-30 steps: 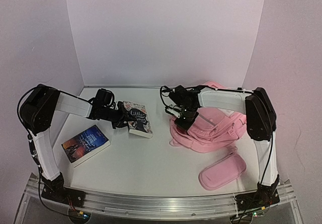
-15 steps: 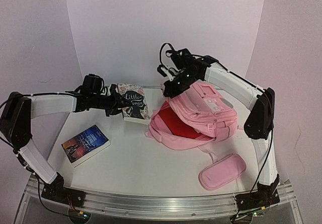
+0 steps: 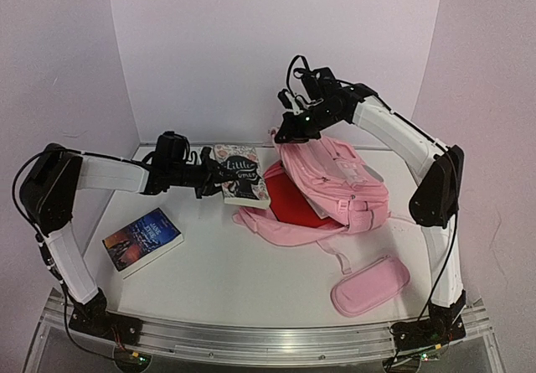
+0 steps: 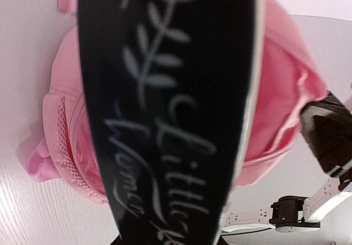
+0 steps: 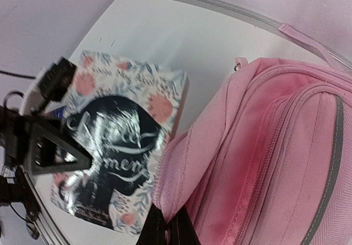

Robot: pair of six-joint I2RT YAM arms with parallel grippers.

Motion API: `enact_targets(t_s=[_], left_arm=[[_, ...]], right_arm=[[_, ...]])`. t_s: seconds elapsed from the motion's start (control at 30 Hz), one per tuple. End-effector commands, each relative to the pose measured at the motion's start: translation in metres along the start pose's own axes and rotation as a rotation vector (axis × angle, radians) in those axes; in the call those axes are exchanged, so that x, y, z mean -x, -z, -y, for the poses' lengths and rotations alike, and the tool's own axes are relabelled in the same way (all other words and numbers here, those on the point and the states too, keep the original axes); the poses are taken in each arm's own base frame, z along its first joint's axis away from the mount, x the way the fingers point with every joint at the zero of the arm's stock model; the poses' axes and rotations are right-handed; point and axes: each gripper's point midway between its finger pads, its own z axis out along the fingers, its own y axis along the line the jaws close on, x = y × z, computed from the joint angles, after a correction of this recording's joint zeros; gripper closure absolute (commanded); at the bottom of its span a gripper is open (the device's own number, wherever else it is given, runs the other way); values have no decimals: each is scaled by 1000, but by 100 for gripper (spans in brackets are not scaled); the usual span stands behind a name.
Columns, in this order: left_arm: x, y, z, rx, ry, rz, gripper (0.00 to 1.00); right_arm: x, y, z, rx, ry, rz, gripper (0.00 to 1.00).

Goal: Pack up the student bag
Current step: Place the book in the student bag.

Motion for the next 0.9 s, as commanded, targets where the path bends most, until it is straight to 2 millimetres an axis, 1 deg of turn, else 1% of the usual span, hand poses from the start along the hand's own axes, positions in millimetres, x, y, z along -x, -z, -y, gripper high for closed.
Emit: enact_targets(t_s=[0.0, 0.03, 0.17, 0.2, 0.3, 0.33, 0.43, 0.47, 0.5, 0.57, 0.6, 0.67, 0.73, 0.77, 0.83, 0.87], left_arm=[[8, -36, 53, -176, -88, -6, 100], [10, -42, 54, -178, -89, -9, 100], [23, -64, 44, -182, -60, -2, 100], [27, -70, 45, -186, -58, -3, 100], [28, -92, 40, -167, -43, -31, 100], [27, -99, 35, -158, -25, -37, 100], [25, -115, 13, -127, 68, -43, 100], [24, -121, 9, -127, 85, -50, 100], [21, -127, 9, -135, 88, -66, 100], [9, -146, 8, -144, 84, -133, 100], [6, -153, 19, -167, 63, -160, 100], [-10, -171, 12, -142, 67, -231, 100], [-18, -177, 0, -84, 75, -253, 100], [-21, -177, -9, -61, 88, -258, 100], [-29, -169, -39, 25, 147, -250, 100], [-32, -163, -45, 46, 154, -247, 100]], right_arm=[[72, 36, -30, 112, -36, 255, 100], [74, 34, -32, 124, -49, 260, 100], [75, 30, -36, 158, -76, 259, 100], [74, 29, -36, 164, -81, 257, 100], [77, 28, -37, 174, -100, 267, 100], [79, 28, -38, 179, -104, 275, 100], [87, 30, -44, 209, -122, 300, 100], [88, 30, -46, 219, -126, 307, 100], [90, 30, -49, 229, -129, 311, 100], [89, 28, -56, 250, -132, 311, 100], [88, 27, -59, 261, -134, 307, 100], [86, 24, -67, 280, -131, 299, 100], [85, 21, -70, 289, -131, 297, 100], [85, 21, -70, 291, -133, 299, 100], [86, 22, -71, 294, -125, 301, 100], [85, 23, -71, 292, -115, 301, 100]])
